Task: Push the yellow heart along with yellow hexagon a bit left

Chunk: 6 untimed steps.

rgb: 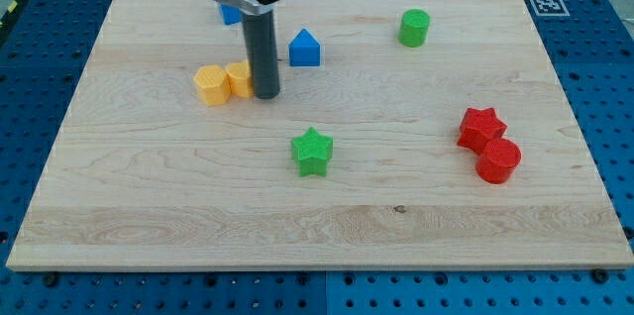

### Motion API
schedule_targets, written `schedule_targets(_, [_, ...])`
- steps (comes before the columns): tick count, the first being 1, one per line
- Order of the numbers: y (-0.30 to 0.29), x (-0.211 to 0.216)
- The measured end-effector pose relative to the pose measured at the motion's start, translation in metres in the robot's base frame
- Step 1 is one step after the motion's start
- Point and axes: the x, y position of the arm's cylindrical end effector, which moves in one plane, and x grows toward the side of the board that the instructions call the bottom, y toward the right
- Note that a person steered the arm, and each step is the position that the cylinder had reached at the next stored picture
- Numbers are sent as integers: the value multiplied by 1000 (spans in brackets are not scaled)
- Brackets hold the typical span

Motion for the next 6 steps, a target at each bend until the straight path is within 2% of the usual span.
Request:
schedule_targets(1, [-11,-1])
schedule_targets(2, [27,-4])
schedule_targets(3, [41,-19])
schedule_targets(4, [10,-37])
schedule_targets(5, [-21,-37])
schedule_targets(6, [-25,-36])
